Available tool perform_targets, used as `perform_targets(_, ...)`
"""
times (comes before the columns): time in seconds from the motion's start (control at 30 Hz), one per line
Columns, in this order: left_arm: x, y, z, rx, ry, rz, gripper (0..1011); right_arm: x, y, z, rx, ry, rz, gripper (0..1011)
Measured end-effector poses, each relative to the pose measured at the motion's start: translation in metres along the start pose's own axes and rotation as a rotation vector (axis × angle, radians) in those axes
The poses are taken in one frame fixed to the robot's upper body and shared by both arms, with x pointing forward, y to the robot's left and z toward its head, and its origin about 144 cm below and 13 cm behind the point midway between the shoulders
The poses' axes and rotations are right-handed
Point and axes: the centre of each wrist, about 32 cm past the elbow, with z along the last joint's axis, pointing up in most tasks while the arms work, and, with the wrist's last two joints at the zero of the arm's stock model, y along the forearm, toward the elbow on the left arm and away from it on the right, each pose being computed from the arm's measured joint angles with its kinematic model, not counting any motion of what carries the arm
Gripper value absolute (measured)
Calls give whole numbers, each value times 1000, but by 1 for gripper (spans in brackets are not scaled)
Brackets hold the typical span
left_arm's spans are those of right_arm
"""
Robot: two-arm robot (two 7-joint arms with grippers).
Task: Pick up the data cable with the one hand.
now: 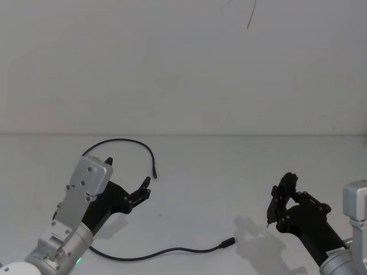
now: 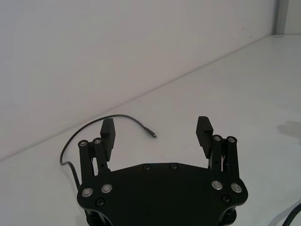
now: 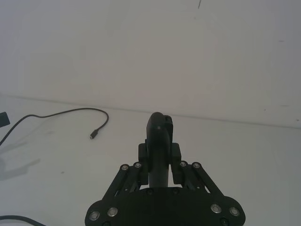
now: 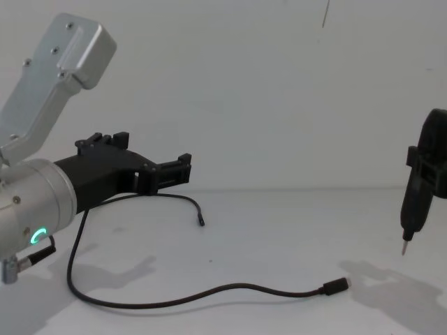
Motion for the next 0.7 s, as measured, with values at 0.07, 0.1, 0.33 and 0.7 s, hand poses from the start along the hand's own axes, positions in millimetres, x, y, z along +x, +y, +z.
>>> perform_targets(0.07, 0, 0, 0, 0, 0, 0, 1001, 0, 0, 0, 0, 0, 0, 263)
perform_targets(0.1, 0, 0, 0, 0, 0, 0, 1001, 0, 0, 0, 0, 0, 0, 263)
perform_targets(0.33, 0, 0, 0, 0, 0, 0, 1001, 0, 0, 0, 0, 0, 0, 263)
perform_targets(0.7, 0, 0, 0, 0, 0, 0, 1001, 0, 0, 0, 0, 0, 0, 263)
